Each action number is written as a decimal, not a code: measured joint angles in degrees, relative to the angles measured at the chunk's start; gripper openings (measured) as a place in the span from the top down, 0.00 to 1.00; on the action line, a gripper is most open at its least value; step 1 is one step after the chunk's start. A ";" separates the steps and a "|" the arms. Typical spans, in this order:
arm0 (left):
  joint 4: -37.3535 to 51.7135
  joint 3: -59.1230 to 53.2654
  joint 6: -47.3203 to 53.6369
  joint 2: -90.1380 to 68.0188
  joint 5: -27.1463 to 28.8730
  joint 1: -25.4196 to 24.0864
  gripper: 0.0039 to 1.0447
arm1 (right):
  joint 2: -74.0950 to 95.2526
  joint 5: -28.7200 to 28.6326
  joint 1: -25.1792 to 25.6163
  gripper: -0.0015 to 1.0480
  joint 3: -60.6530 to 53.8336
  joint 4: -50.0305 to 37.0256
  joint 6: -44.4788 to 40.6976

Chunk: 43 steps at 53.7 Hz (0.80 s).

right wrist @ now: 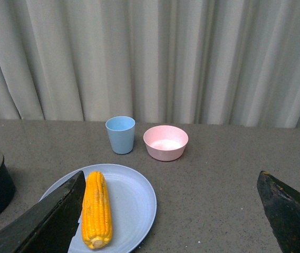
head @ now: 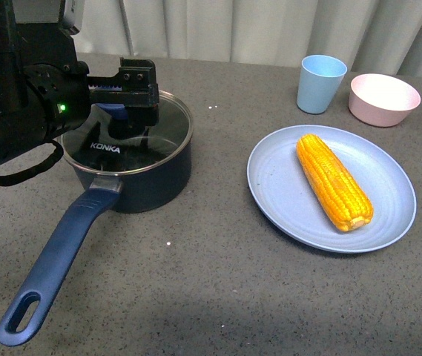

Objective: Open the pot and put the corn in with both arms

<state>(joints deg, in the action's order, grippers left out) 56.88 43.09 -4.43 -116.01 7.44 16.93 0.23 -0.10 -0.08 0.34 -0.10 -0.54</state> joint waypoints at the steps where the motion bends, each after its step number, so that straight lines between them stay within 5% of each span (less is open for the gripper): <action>1: -0.07 0.20 0.13 -0.04 -0.02 0.07 0.06 | 0.00 0.02 0.00 0.09 0.00 0.00 0.02; 29: -1.42 3.32 1.79 -3.89 -0.55 0.28 0.06 | 0.00 0.00 0.00 0.09 0.00 0.00 0.02; 37: -1.40 3.65 1.86 -3.89 -0.92 0.15 0.36 | 0.00 0.00 0.00 0.09 0.00 0.00 0.02; 43: -1.40 3.65 1.86 -3.89 -0.90 0.15 0.40 | 0.00 0.00 0.00 0.09 0.00 0.00 0.02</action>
<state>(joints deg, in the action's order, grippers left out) 55.48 46.74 -2.57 -119.90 6.55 17.08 0.23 -0.10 -0.08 0.34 -0.10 -0.51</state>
